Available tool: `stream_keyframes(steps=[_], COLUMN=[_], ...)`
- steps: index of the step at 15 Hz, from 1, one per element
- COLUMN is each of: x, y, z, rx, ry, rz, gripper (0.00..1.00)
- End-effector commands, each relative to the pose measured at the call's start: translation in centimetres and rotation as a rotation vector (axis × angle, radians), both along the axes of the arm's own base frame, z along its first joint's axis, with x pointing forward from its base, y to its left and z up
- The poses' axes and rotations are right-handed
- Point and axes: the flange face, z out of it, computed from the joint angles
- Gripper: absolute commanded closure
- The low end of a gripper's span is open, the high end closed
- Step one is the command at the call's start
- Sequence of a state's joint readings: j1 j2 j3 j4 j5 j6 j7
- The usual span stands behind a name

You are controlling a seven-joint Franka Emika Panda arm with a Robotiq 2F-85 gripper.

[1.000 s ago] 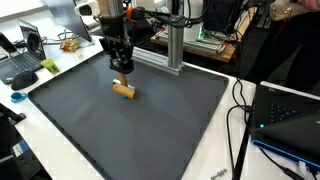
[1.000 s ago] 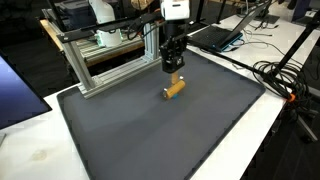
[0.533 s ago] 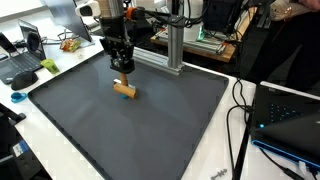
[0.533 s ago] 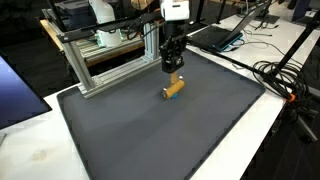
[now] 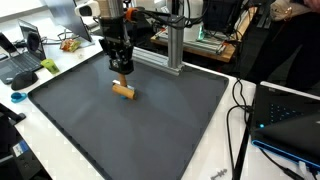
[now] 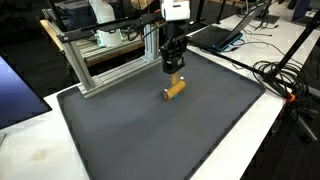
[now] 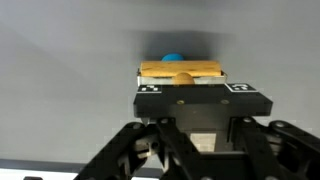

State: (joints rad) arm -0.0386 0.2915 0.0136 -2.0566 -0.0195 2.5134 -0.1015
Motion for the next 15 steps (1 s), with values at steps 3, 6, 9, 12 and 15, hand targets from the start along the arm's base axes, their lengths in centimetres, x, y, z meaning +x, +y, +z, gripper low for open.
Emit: stream_keyframes(steps=[3, 6, 9, 12, 15], x=[0.84, 0.93, 0.68, 0.32, 0.16], y=[-0.04, 0.07, 0.23, 0.26, 0.12], z=[-1.71, -2.01, -2.3, -2.4, -2.29], rx=[-0.013, -0.012, 0.0, 0.012, 0.017], ry=[-0.028, -0.028, 0.017, 0.058, 0.093], rz=[0.007, 0.009, 0.012, 0.016, 0.014], gripper=[0.78, 0.78, 0.78, 0.78, 0.78])
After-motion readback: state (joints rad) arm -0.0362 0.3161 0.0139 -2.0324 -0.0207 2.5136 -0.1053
